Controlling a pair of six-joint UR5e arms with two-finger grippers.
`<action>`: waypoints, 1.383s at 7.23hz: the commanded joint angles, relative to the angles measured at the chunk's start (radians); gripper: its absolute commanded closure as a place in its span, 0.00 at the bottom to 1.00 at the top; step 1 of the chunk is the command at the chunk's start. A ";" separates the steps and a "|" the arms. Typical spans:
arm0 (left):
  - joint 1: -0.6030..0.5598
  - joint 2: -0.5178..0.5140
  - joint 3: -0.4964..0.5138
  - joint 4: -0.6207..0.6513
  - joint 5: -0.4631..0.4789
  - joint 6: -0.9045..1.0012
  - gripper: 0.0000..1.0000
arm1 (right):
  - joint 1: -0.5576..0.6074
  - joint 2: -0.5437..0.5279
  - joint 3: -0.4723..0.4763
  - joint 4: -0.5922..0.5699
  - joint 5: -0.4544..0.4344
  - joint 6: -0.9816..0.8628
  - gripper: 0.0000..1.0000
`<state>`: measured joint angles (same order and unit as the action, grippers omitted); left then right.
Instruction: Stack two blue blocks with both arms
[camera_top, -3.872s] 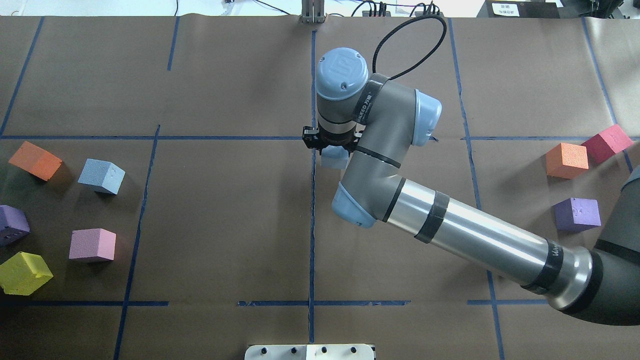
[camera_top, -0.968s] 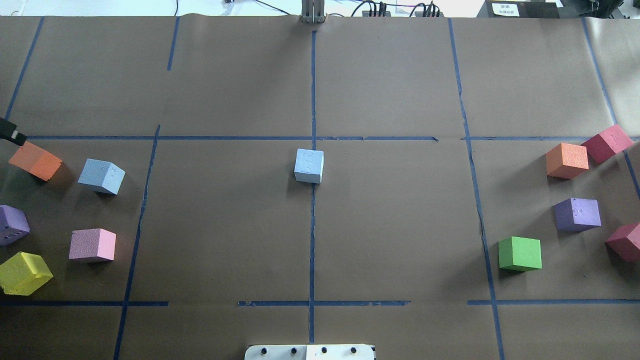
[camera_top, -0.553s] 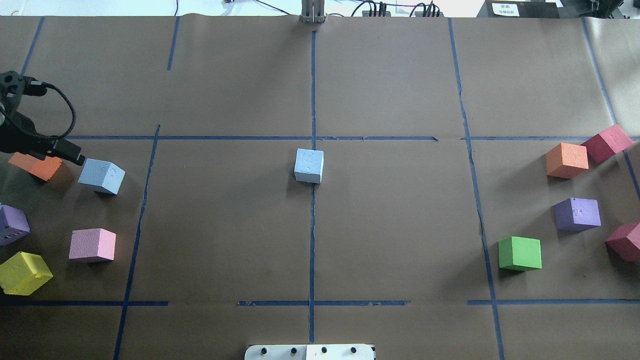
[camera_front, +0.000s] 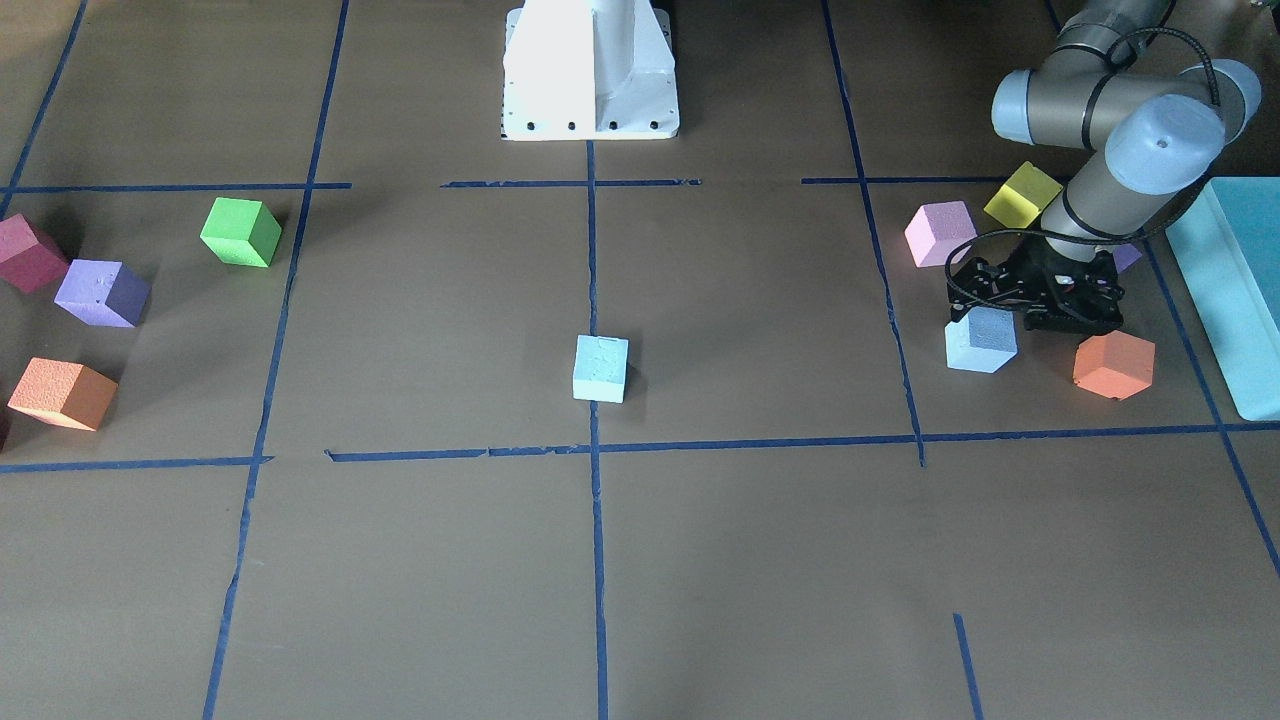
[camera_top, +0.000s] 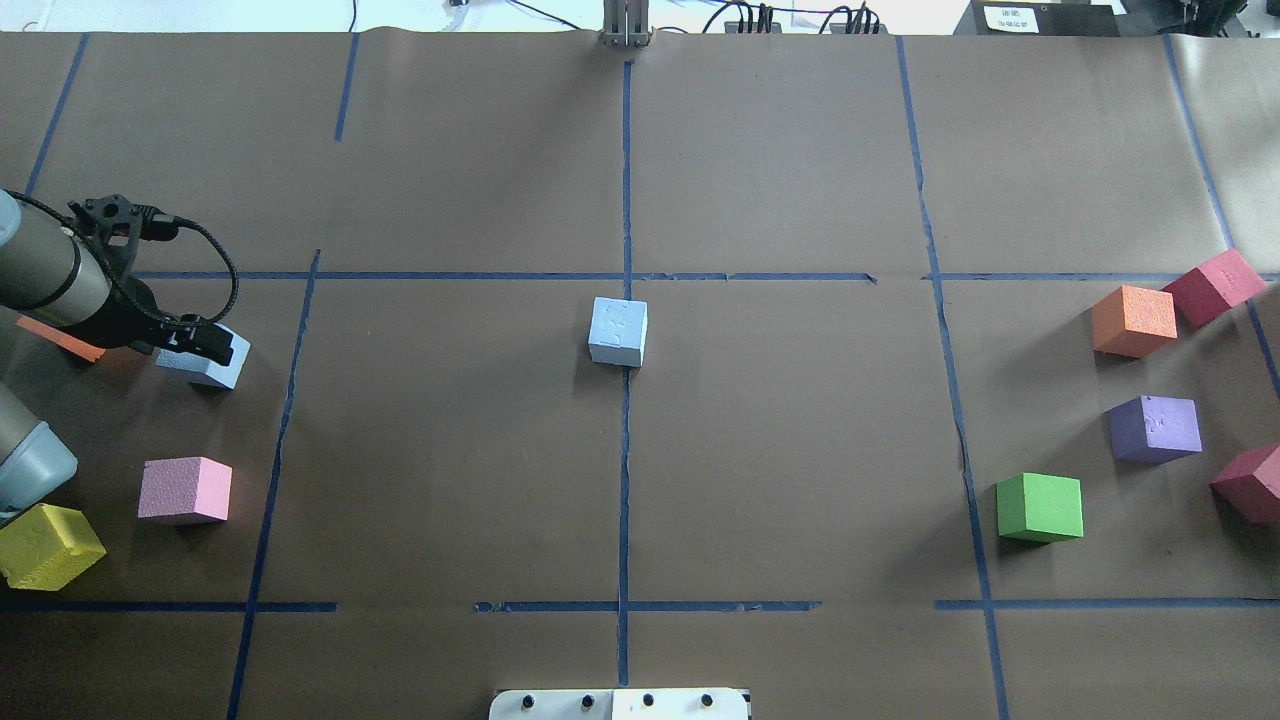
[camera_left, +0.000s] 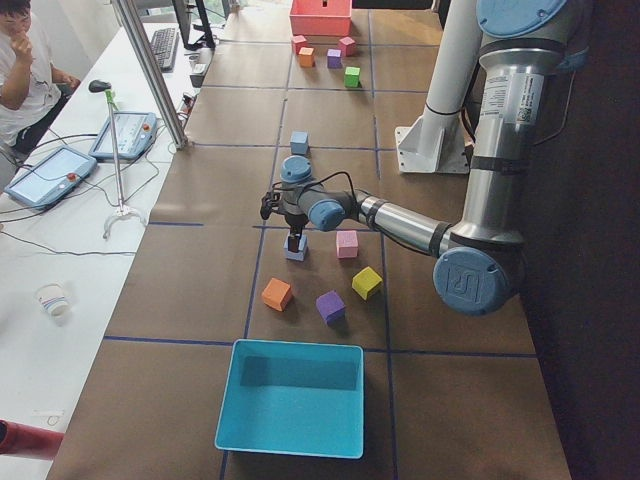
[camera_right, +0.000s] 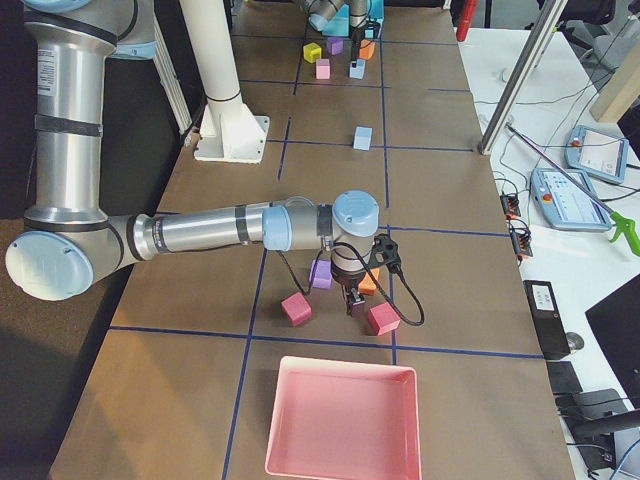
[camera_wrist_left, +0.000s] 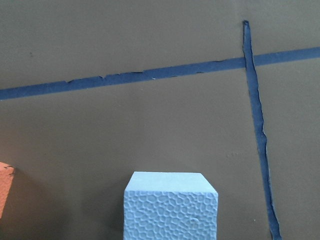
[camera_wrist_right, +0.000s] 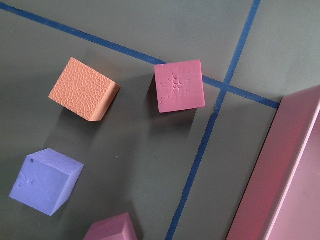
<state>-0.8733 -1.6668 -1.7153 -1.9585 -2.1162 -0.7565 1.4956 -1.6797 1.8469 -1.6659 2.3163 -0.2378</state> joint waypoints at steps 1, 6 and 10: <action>0.037 -0.039 0.063 -0.002 0.037 0.002 0.00 | 0.000 0.000 -0.002 0.000 0.000 0.000 0.00; 0.036 -0.111 0.012 0.053 0.028 -0.012 0.91 | 0.000 0.000 0.000 0.000 0.000 0.002 0.00; 0.160 -0.550 -0.008 0.443 0.036 -0.313 0.91 | 0.000 0.000 0.000 0.000 0.002 0.003 0.00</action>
<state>-0.7757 -2.0828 -1.7493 -1.5573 -2.0803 -0.9454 1.4957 -1.6797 1.8469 -1.6659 2.3178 -0.2359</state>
